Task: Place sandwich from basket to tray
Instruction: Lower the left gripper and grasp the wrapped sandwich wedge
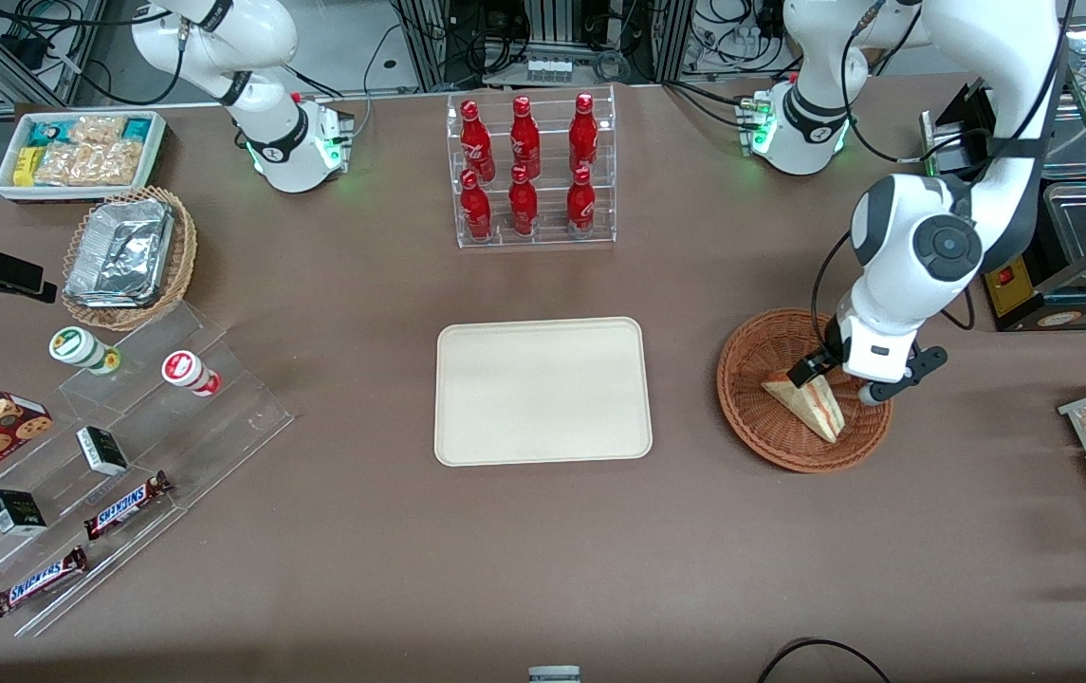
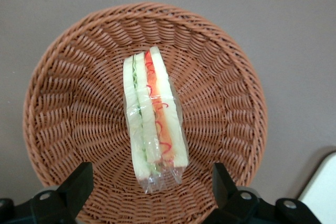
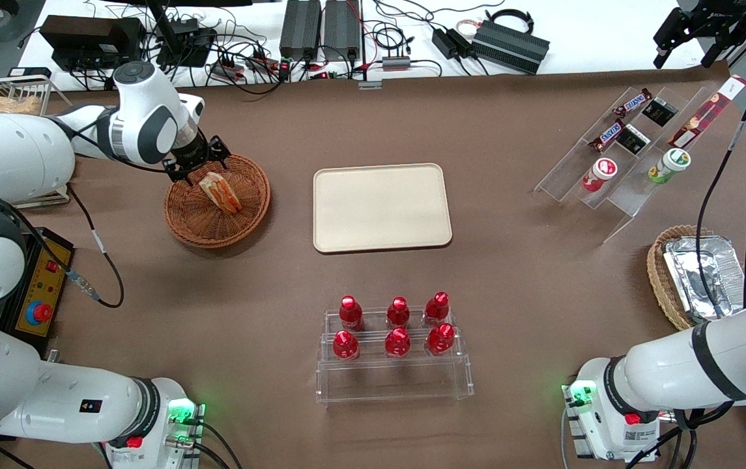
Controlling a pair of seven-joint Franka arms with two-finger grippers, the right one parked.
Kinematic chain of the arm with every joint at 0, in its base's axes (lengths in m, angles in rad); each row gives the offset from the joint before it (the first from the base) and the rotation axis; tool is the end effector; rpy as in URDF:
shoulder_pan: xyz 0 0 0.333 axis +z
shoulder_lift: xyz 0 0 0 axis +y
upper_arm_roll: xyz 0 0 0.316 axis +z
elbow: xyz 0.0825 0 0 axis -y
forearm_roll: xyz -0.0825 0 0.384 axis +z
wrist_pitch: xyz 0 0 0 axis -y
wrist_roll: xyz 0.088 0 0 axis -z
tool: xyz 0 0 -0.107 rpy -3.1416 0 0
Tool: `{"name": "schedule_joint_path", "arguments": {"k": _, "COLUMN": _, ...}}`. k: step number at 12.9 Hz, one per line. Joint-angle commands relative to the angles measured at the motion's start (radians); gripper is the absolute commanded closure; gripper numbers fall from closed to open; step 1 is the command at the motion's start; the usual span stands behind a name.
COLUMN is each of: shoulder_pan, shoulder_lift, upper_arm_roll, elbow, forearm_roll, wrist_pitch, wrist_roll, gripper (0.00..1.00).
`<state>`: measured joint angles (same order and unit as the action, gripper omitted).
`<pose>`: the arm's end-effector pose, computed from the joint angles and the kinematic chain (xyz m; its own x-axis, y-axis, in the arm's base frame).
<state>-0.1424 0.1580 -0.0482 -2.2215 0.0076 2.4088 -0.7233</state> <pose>0.5372 -0.1035 0.3070 0.8636 0.5037 0.0206 0.5034 -0.8638 0.0213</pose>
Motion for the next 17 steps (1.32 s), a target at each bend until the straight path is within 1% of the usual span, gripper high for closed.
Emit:
{"name": "schedule_joint_path", "arguments": {"k": 1, "shoulder_pan": -0.006, "shoulder_lift": 0.047, "upper_arm_roll": 0.002, "elbow": -0.003, "forearm_roll": 0.009, "wrist_pitch": 0.059, "wrist_roll": -0.030, "gripper": 0.00}}
{"name": "schedule_joint_path", "arguments": {"k": 4, "shoulder_pan": -0.005, "shoulder_lift": 0.100, "upper_arm_roll": 0.002, "elbow": -0.001, "forearm_roll": 0.011, "wrist_pitch": 0.113, "wrist_roll": -0.031, "gripper": 0.00}}
{"name": "schedule_joint_path", "arguments": {"k": 5, "shoulder_pan": -0.005, "shoulder_lift": 0.112, "upper_arm_roll": 0.004, "elbow": 0.002, "forearm_roll": 0.011, "wrist_pitch": 0.116, "wrist_roll": -0.031, "gripper": 0.09}}
{"name": "schedule_joint_path", "arguments": {"k": 6, "shoulder_pan": -0.003, "shoulder_lift": 0.123, "upper_arm_roll": 0.004, "elbow": 0.003, "forearm_roll": 0.012, "wrist_pitch": 0.118, "wrist_roll": -0.031, "gripper": 0.28}}
{"name": "schedule_joint_path", "arguments": {"k": 8, "shoulder_pan": -0.003, "shoulder_lift": 0.138, "upper_arm_roll": 0.005, "elbow": 0.006, "forearm_roll": 0.012, "wrist_pitch": 0.130, "wrist_roll": -0.031, "gripper": 0.80}}
{"name": "schedule_joint_path", "arguments": {"k": 9, "shoulder_pan": -0.003, "shoulder_lift": 0.133, "upper_arm_roll": 0.005, "elbow": 0.008, "forearm_roll": 0.012, "wrist_pitch": 0.128, "wrist_roll": -0.030, "gripper": 1.00}}
{"name": "schedule_joint_path", "arguments": {"k": 11, "shoulder_pan": -0.002, "shoulder_lift": 0.104, "upper_arm_roll": 0.007, "elbow": 0.023, "forearm_roll": 0.012, "wrist_pitch": 0.103, "wrist_roll": -0.027, "gripper": 1.00}}
{"name": "schedule_joint_path", "arguments": {"k": 12, "shoulder_pan": -0.002, "shoulder_lift": 0.094, "upper_arm_roll": 0.008, "elbow": 0.049, "forearm_roll": 0.012, "wrist_pitch": 0.063, "wrist_roll": -0.021, "gripper": 1.00}}
{"name": "schedule_joint_path", "arguments": {"k": 16, "shoulder_pan": -0.016, "shoulder_lift": 0.057, "upper_arm_roll": -0.004, "elbow": 0.268, "forearm_roll": 0.014, "wrist_pitch": -0.233, "wrist_roll": -0.015, "gripper": 1.00}}
{"name": "schedule_joint_path", "arguments": {"k": 17, "shoulder_pan": -0.040, "shoulder_lift": 0.066, "upper_arm_roll": -0.018, "elbow": 0.336, "forearm_roll": 0.012, "wrist_pitch": -0.287, "wrist_roll": -0.019, "gripper": 1.00}}
